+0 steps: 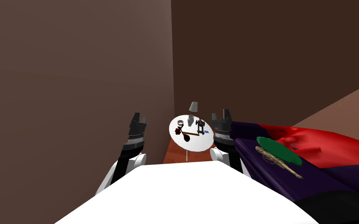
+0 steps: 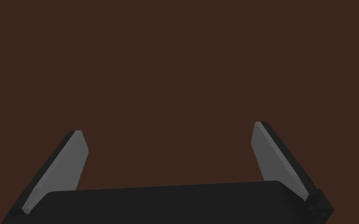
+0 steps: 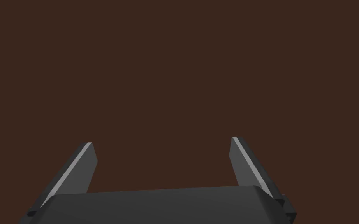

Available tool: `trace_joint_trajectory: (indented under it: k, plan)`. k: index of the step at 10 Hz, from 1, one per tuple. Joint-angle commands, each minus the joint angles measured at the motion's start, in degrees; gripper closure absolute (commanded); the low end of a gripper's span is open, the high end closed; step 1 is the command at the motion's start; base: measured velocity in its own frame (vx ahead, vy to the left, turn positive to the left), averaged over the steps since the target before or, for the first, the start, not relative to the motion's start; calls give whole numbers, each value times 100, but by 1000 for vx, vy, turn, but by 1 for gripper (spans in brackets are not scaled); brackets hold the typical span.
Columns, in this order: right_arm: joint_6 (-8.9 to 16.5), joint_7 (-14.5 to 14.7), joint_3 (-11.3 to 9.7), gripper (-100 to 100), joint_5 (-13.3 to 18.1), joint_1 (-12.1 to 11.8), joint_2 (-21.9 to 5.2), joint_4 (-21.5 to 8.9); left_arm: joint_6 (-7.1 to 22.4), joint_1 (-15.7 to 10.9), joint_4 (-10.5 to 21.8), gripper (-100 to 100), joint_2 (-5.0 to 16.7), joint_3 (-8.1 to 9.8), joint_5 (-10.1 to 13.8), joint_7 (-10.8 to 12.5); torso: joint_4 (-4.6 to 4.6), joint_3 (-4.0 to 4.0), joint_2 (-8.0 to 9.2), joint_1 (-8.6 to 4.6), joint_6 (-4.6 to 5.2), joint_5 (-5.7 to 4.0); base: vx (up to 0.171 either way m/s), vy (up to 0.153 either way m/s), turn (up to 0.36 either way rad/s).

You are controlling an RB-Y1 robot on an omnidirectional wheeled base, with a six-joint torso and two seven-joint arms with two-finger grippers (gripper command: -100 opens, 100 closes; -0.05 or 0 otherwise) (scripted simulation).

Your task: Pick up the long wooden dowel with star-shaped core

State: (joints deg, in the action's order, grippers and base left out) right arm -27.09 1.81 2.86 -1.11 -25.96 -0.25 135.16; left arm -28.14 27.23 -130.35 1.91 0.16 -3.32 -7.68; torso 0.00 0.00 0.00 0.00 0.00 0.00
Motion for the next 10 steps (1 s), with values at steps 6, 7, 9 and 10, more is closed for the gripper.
trace_joint_trajectory:
  k: [6,7,9,10]
  plan:
    - [247,238,-580,-100,175,-445,-878,-704,0,-1,0,0,0,0,0,0,5,14,24,-19,-2,-4,-51,-28,185]
    - [319,299,-730,-100,223,-555,-1029,-915,0,-2,0,0,0,0,0,0,6,17,29,-17,-2,-4,-94,-49,279]
    - [399,365,-892,-100,276,-668,-1232,-1154,0,0,0,0,1,1,0,0,6,16,26,-21,3,-5,-56,-36,161]
    - [484,435,-1065,-100,333,-783,-1413,-1327,0,-1,0,0,0,0,0,0,5,13,21,-17,-2,-4,-71,-46,332]
